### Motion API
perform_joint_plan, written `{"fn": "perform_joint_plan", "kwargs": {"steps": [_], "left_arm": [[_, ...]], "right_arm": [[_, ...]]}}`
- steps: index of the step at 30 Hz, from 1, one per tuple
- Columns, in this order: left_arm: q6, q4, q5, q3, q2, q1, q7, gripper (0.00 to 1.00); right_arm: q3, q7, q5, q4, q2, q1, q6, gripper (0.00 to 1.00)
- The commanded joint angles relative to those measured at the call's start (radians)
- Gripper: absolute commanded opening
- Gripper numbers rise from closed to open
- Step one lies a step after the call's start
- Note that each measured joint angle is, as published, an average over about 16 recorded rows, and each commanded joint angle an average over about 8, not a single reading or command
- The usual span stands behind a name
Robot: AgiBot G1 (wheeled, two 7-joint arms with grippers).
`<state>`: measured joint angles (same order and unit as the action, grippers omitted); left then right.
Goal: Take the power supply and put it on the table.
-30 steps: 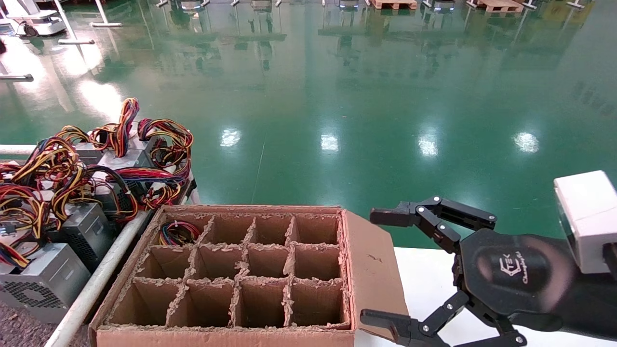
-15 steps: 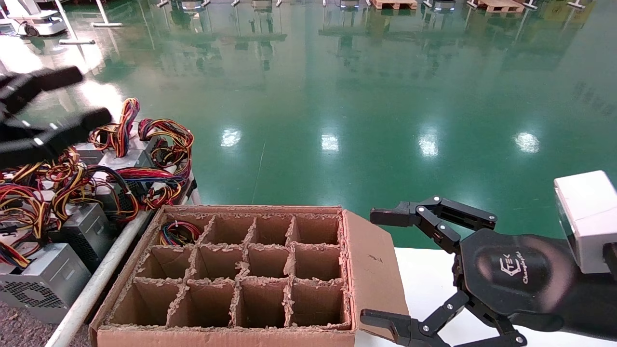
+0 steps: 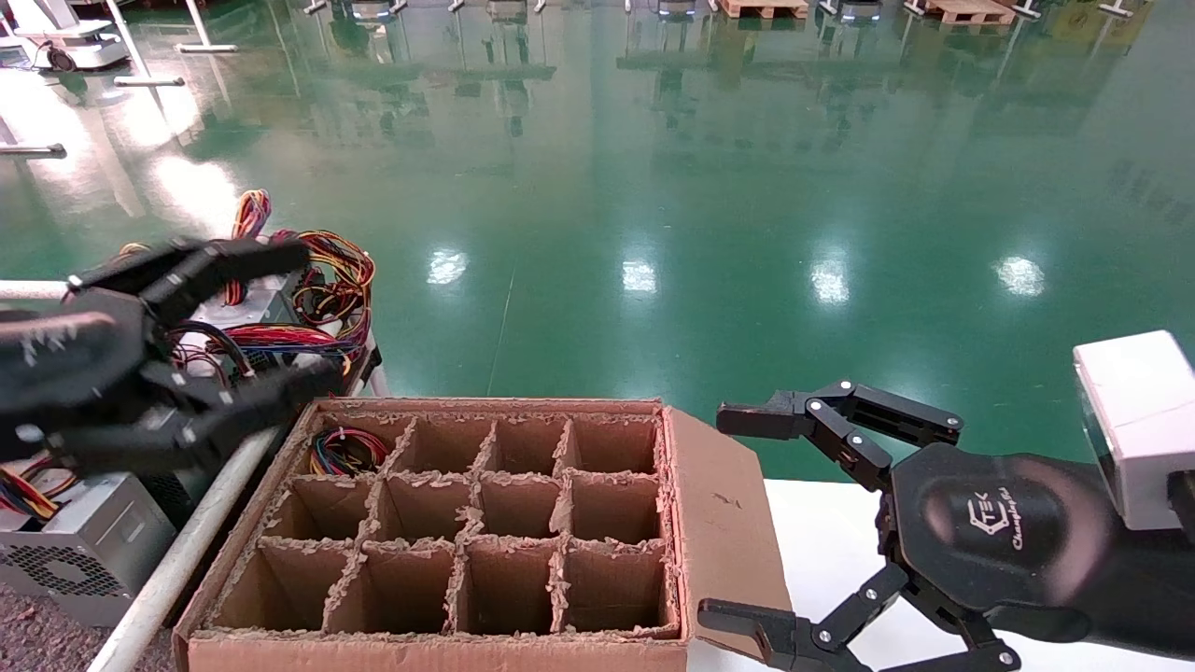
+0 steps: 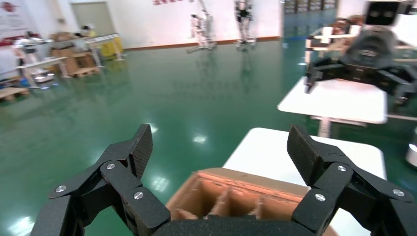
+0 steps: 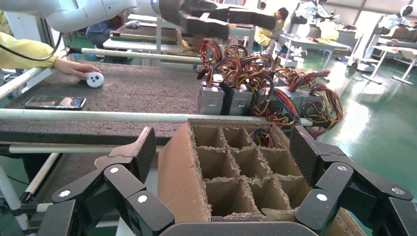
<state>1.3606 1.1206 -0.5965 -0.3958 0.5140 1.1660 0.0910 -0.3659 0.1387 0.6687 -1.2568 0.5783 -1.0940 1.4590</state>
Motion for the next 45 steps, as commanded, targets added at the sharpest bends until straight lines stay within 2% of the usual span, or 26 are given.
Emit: {"fn": "perform_joint_plan", "kwargs": {"steps": [1, 20, 45], "left_arm": [[0.015, 0.018, -0.015, 0.013, 0.011, -0.01, 0.011, 1.0], [0.143, 0.172, -0.141, 0.123, 0.103, -0.097, 0.1, 1.0], [0.137, 0.165, -0.136, 0.118, 0.099, -0.093, 0.097, 1.0]], "right_arm": [[0.0, 0.0, 0.0, 0.0, 0.0, 0.0, 0.0, 1.0], [0.0, 0.0, 0.0, 0.0, 0.0, 0.0, 0.0, 1.0], [0.0, 0.0, 0.0, 0.0, 0.0, 0.0, 0.0, 1.0]]}}
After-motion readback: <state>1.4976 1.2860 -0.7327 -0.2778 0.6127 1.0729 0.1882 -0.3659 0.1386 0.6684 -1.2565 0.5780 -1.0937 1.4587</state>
